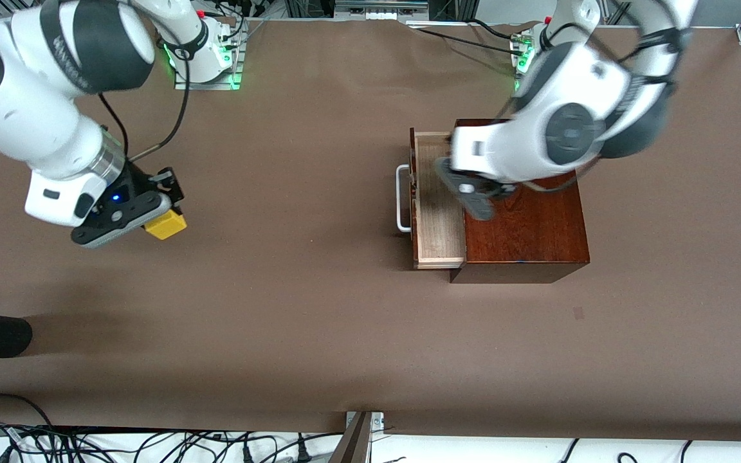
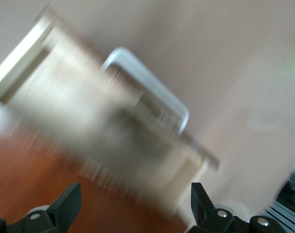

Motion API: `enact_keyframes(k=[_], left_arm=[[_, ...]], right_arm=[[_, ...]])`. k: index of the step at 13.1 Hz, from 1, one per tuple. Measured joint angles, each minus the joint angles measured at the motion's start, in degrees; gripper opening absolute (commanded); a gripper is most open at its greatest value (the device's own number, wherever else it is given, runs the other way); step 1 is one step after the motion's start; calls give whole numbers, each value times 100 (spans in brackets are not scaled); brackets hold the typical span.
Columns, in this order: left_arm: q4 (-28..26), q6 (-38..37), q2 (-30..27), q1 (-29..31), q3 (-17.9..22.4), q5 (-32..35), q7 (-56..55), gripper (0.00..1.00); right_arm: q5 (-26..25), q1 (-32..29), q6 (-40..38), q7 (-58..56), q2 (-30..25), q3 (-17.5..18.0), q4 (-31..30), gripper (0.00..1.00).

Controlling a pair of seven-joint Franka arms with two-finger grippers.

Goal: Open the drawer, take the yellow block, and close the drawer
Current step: 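Carry the cube away with the right gripper while the left gripper pushes the drawer, then set the cube down with the right gripper while the left gripper shuts the drawer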

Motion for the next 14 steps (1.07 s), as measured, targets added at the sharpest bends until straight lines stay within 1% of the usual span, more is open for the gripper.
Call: enact_keyframes(k=[3, 5, 7, 8, 11, 13, 14], left_arm=[[226, 1479, 622, -813, -4, 130, 639, 100], [275, 2064, 897, -1295, -1, 793, 828, 100], [288, 2168, 1089, -1557, 3, 1414, 985, 100], [283, 2166, 1184, -1593, 10, 1532, 1233, 100], [157, 2153, 1482, -1631, 17, 1602, 2012, 100], [29, 2123, 1585, -1616, 80, 1613, 2518, 100], [5, 1988, 1589, -1570, 133, 1615, 2767, 100]], right_arm=[[28, -334, 935, 516, 44, -23, -1267, 0], [31, -450, 1515, 956, 206, -24, -1919, 0], [137, -509, 2098, 1223, 412, -24, -2305, 0], [235, -523, 2426, 1301, 510, -24, -2478, 0], [595, -551, 3129, 1470, 832, -23, -2823, 0], [716, -577, 3507, 1526, 1066, -23, -2951, 0], [735, -578, 3731, 1532, 1161, -19, -3028, 0]])
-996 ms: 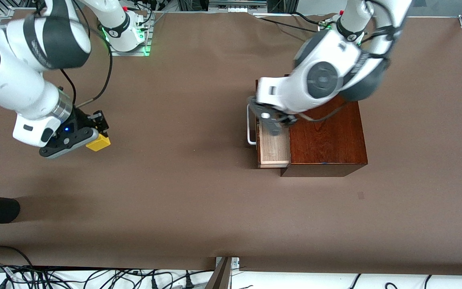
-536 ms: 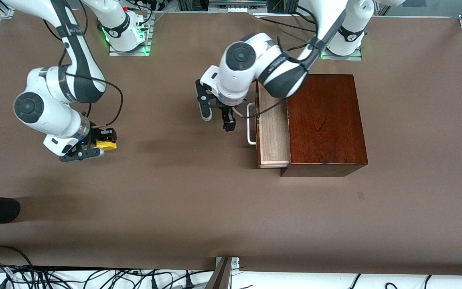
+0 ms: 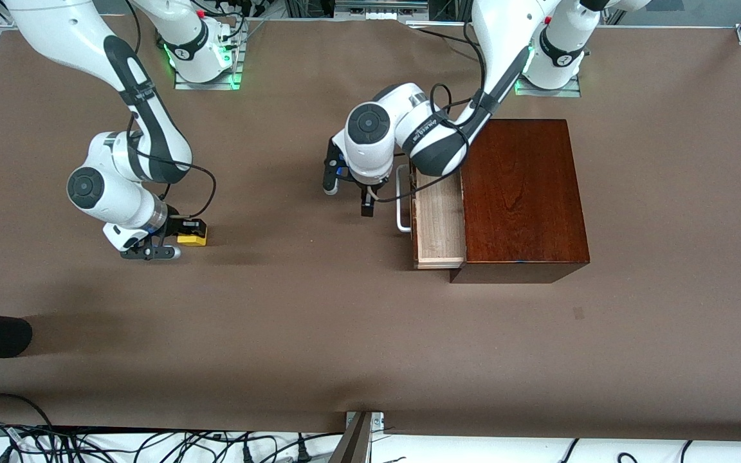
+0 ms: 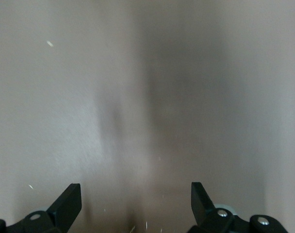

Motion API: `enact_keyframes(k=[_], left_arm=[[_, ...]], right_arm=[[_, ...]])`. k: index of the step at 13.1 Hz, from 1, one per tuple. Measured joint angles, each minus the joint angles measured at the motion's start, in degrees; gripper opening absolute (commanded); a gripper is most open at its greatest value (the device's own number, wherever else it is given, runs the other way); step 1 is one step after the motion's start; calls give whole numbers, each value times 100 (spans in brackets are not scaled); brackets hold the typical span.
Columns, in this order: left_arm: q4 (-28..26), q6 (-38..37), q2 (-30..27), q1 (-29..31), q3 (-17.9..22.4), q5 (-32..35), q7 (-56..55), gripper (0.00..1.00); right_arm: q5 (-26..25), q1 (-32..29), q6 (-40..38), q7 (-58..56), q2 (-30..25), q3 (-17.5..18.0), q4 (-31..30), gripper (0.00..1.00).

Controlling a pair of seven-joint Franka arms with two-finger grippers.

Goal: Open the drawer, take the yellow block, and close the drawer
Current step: 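Set the cube down with the right gripper while the left gripper shuts the drawer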

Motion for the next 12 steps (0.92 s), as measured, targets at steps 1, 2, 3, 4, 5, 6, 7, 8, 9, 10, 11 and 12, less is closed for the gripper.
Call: enact_keyframes(k=[1, 2, 3, 4, 5, 6, 7, 8, 9, 10, 11, 12], left_arm=[[3, -202, -10, 89, 43, 5, 211, 100], [9, -419, -26, 218, 56, 12, 350, 100], [18, -619, -38, 326, 52, 34, 414, 100], [20, -786, -51, 384, 52, 124, 418, 100], [22, -936, -63, 403, 54, 225, 409, 100], [23, -1067, -79, 411, 67, 289, 398, 100], [23, -1179, -96, 420, 93, 322, 395, 100], [23, -1256, -107, 430, 130, 355, 392, 100], [23, -1294, -114, 439, 174, 359, 392, 100], [23, -1314, -116, 447, 220, 359, 390, 100], [23, -1333, -116, 454, 258, 359, 389, 100], [23, -1353, -117, 458, 293, 359, 388, 100]], right_arm=[[1, 0, 121, 10, 49, 9, -46, 0], [2, -3, 129, 18, 33, 23, -50, 0], [3, -3, 143, 18, 33, 61, -52, 0], [3, -3, 145, 18, 33, 94, -55, 0], [3, -4, 146, 18, 33, 125, -60, 0], [3, -4, 147, 18, 32, 157, -71, 0], [3, -4, 151, 17, 19, 182, -92, 13], [3, -4, 153, 13, 5, 195, -115, 74], [3, -4, 156, 5, -7, 200, -133, 100], [3, -4, 155, -8, -18, 202, -149, 100], [3, -4, 150, -15, -49, 205, -154, 100], [3, -4, 125, -17, -133, 206, -146, 100]])
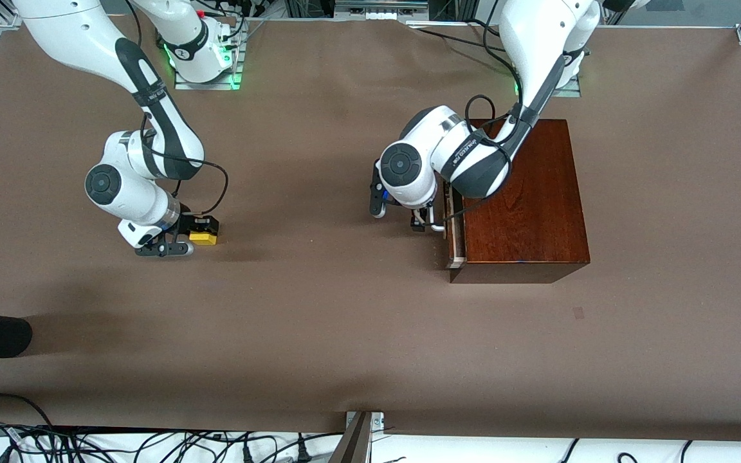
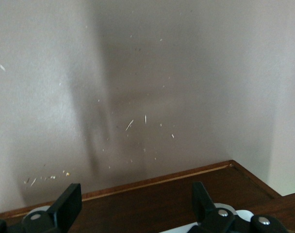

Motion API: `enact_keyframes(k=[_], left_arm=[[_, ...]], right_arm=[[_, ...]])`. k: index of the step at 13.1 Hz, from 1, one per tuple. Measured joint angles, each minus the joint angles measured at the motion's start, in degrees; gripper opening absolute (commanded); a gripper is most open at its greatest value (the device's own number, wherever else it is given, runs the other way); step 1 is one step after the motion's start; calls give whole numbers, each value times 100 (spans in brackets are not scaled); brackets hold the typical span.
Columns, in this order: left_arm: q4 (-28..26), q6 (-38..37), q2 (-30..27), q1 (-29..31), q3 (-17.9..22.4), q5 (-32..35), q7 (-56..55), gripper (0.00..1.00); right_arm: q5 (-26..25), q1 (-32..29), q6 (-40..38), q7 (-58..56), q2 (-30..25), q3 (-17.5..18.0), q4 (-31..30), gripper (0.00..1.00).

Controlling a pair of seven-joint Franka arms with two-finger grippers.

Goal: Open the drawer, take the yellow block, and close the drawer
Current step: 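Set the cube down with the right gripper while the left gripper shuts the drawer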

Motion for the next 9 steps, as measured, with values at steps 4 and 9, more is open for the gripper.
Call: enact_keyframes(k=[4, 9], left_arm=[[-1, -76, -3, 61, 55, 0, -20, 100], [-1, -95, -4, 210, 69, 1, -39, 100]], right_arm=[[0, -70, -1278, 0, -952, -4, 478, 100], [-17, -229, -4395, 0, -1899, -226, 2291, 100]])
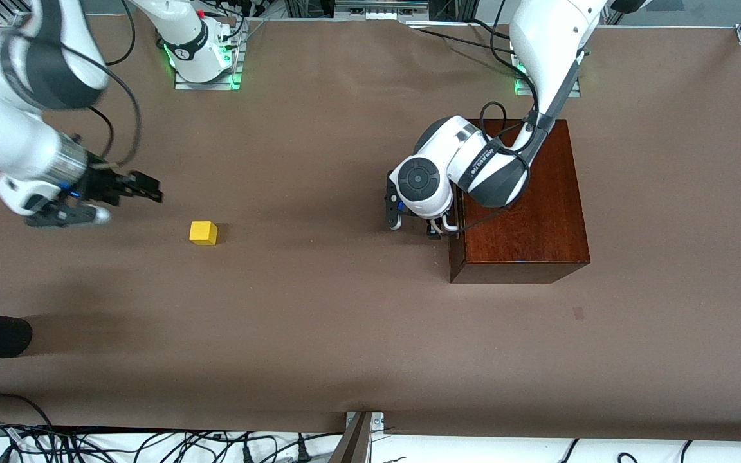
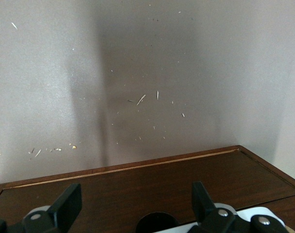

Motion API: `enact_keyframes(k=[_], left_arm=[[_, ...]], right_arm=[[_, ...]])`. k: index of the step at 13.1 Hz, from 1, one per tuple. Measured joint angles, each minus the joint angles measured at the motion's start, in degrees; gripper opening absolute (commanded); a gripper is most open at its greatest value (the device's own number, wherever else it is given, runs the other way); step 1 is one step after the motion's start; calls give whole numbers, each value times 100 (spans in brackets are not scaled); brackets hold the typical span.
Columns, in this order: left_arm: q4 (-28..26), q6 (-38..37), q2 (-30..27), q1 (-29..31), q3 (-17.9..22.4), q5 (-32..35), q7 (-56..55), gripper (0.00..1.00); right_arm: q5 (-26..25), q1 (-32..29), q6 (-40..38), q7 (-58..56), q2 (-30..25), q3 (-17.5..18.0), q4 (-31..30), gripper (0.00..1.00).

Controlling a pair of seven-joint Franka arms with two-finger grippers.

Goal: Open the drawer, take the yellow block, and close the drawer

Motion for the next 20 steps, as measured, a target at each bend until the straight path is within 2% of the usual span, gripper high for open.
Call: enact_keyframes(k=[2, 4, 8, 11, 13, 16, 18, 20], left_arm=[[10, 2, -20, -5, -11, 6, -67, 100], [66, 6, -126, -6, -75, -31, -448, 100], [160, -216, -811, -49, -468, -188, -2939, 100], [208, -832, -1612, 18, -409, -163, -4356, 100], [314, -1268, -2109, 395, -307, -40, -4550, 100], [410, -1416, -2686, 1592, -270, -21, -4691, 100], [475, -1415, -2820, 2202, -265, -26, -4688, 100], [547, -1416, -2837, 2406, -256, -27, -4720, 100]], right_arm=[[-81, -7, -574, 0, -146, -77, 394, 100], [-191, 8, -915, 0, -347, -76, 477, 100], [-398, 19, -1049, -21, -563, -68, 475, 100], [-484, 30, -1044, -27, -559, -33, 491, 100], [-498, 34, -1046, -27, -559, -28, 616, 100], [-508, 33, -1107, -31, -561, -38, 772, 100], [-541, 33, -1174, -34, -550, -40, 787, 100], [-654, 34, -1180, -39, -478, -38, 793, 100]])
